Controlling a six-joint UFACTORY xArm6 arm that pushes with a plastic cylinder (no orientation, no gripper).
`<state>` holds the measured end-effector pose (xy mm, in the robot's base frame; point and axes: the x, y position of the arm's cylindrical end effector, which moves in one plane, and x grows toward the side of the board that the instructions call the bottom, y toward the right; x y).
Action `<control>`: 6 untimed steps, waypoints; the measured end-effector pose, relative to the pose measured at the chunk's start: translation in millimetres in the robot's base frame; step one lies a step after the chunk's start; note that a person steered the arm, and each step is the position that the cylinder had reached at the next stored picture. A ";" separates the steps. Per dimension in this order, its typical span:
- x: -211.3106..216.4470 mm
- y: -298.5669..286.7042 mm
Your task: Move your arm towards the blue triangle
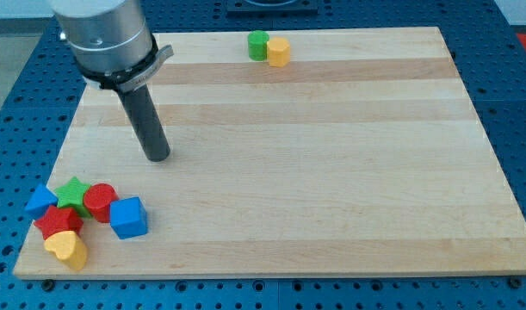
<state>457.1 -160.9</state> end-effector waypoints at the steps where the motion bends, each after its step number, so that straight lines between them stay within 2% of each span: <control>1: 0.0 -5.6; 3: -6.4 -115.7; 4: -2.4 -142.0; 6: 3.2 -144.1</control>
